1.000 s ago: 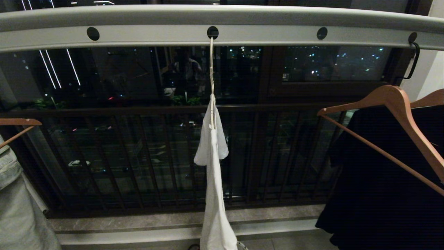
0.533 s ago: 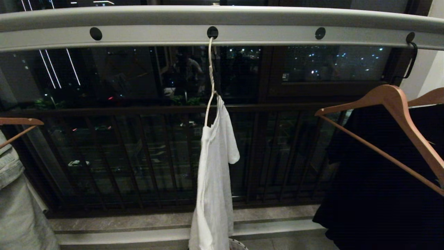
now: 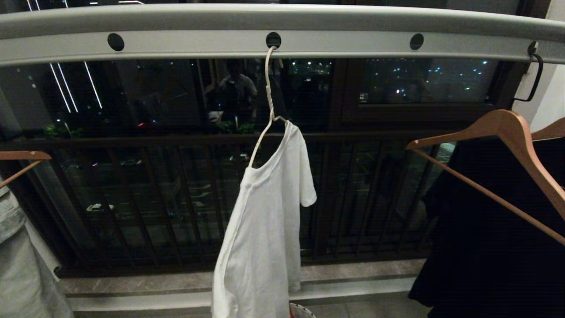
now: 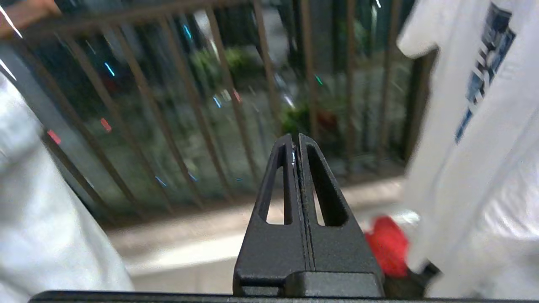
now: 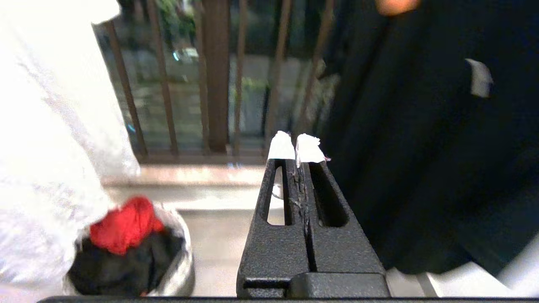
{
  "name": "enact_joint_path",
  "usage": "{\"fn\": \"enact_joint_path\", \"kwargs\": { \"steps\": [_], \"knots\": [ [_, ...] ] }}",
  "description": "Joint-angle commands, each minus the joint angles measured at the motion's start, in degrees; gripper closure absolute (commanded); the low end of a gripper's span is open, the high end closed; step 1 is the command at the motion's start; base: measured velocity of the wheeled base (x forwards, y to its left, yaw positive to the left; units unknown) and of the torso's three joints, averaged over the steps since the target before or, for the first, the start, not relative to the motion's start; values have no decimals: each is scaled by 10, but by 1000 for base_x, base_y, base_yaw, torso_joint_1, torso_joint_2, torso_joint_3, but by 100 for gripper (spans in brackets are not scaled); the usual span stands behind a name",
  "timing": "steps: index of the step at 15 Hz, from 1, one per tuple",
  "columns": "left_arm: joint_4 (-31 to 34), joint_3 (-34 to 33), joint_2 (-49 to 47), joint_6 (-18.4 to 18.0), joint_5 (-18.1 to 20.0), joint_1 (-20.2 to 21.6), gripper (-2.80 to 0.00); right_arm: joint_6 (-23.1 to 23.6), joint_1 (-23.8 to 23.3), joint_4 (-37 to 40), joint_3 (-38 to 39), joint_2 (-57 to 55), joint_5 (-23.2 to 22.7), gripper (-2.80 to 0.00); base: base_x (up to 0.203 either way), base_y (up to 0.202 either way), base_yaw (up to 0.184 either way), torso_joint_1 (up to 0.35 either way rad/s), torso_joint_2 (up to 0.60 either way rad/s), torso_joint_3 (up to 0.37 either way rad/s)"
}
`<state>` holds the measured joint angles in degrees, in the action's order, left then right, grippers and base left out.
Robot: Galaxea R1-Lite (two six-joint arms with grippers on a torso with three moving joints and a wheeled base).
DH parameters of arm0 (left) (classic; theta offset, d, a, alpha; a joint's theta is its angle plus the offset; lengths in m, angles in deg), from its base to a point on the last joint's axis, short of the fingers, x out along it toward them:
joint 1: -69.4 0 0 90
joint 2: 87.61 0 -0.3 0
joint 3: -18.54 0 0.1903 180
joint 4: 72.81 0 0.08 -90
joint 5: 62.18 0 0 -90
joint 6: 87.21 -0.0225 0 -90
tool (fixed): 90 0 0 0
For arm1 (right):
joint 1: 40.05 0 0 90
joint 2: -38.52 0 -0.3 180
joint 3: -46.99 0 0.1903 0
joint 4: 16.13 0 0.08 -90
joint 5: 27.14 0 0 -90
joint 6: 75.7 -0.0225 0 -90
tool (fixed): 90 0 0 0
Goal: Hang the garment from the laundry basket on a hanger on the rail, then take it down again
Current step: Take the clothes off the clothes rack
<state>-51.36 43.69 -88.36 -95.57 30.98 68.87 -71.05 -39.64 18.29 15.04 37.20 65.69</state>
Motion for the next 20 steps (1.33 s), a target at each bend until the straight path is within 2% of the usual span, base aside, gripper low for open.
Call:
{"fn": "enact_joint_path", "kwargs": {
  "steps": [1, 3, 6, 8, 11, 20],
  "knots": [
    [-10, -27, 7, -9, -1, 0, 0, 1, 1, -92, 71, 13, -17, 0, 0, 0, 0, 0, 0, 0],
    [-11, -27, 7, -6, -2, 0, 0, 12, 1, -93, 81, 13, -35, 0, 0, 0, 0, 0, 0, 0],
    [-10, -27, 7, 51, -16, 0, 0, -27, 1, -94, 81, 14, -32, 0, 0, 0, 0, 0, 0, 0],
    [-10, -27, 7, 53, -17, 0, 0, -29, 1, -94, 81, 13, -31, 0, 0, 0, 0, 0, 0, 0],
    [-11, -27, 7, 87, -33, 0, 0, -29, 1, -94, 81, 13, -31, 0, 0, 0, 0, 0, 0, 0],
    [-11, -27, 7, 90, -39, 0, 0, -29, 1, -94, 81, 14, -31, 0, 0, 0, 0, 0, 0, 0]
  ]
}}
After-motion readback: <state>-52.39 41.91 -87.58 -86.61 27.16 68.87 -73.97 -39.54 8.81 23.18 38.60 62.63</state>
